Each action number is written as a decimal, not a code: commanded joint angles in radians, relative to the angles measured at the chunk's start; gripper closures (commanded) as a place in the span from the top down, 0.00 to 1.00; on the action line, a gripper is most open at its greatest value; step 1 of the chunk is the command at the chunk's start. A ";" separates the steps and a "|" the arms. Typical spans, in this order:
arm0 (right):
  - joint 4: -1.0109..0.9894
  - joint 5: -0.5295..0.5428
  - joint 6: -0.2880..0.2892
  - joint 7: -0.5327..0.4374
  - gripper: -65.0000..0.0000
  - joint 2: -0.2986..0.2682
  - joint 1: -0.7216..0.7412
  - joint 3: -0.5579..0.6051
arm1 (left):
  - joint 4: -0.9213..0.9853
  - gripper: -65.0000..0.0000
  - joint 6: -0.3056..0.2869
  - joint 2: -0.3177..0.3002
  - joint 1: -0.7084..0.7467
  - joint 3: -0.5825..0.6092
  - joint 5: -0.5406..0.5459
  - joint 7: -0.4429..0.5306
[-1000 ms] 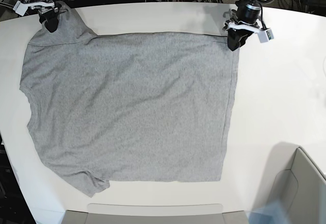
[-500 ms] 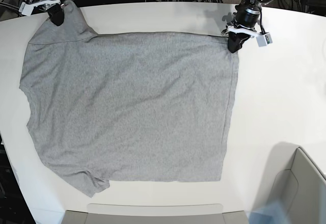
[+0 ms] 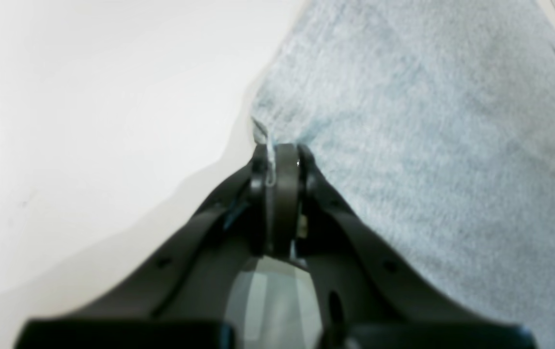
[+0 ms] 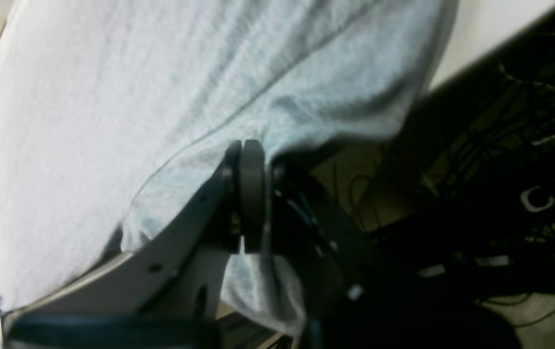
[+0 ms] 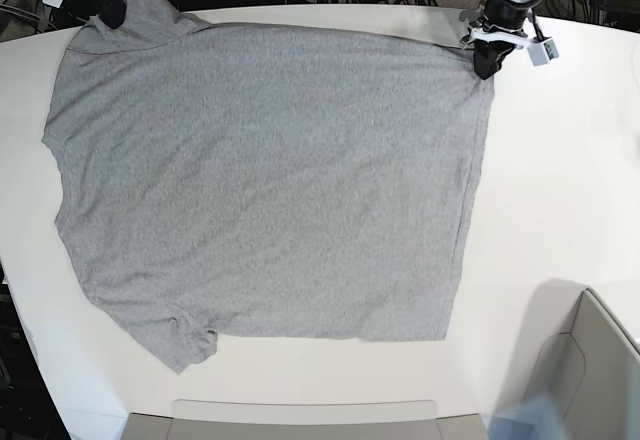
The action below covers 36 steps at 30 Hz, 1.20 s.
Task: Fold the T-shirt properly
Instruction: 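Lift the shoulder corners and fold them over toward the hem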
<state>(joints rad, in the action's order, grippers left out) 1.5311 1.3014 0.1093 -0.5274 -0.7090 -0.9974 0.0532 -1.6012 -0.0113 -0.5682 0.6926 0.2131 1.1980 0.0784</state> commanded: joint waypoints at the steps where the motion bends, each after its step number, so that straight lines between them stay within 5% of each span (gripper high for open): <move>1: 0.010 -0.009 0.011 -0.027 0.00 -0.018 -0.007 -0.009 | -0.021 0.00 0.014 -0.011 0.009 -0.008 0.000 -0.010; 9: 0.016 -0.009 0.011 -0.023 0.00 -0.045 -0.001 -0.125 | -0.138 0.00 0.021 -0.014 -0.003 -0.016 -0.002 -0.010; 16: 0.073 -0.012 0.005 0.099 0.00 -0.079 0.033 -0.186 | -0.141 0.00 0.023 -0.016 -0.072 -0.028 -0.002 -0.019; 19: 0.076 -0.012 0.005 0.198 0.00 -0.079 0.091 -0.232 | -0.149 0.00 0.043 -0.016 -0.103 -0.028 -0.002 -0.019; 23: 0.072 -0.016 0.005 0.349 0.00 -0.077 0.191 -0.283 | -0.153 0.00 0.170 -0.017 -0.175 -0.027 -0.004 -0.091; 29: 0.035 -0.029 0.005 0.516 0.00 -0.077 0.363 -0.280 | -0.133 0.00 0.198 -0.014 -0.351 -0.028 -0.005 -0.243; 36: -0.004 -0.243 0.005 0.715 0.00 0.002 0.595 -0.283 | -0.026 0.00 0.256 -0.016 -0.479 -0.019 -0.005 -0.254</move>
<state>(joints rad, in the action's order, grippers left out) 1.5173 1.0458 0.1123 0.2222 -0.6781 -0.4103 -0.2169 -1.6073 0.2550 -0.5678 0.2363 0.1989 1.1961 -0.2054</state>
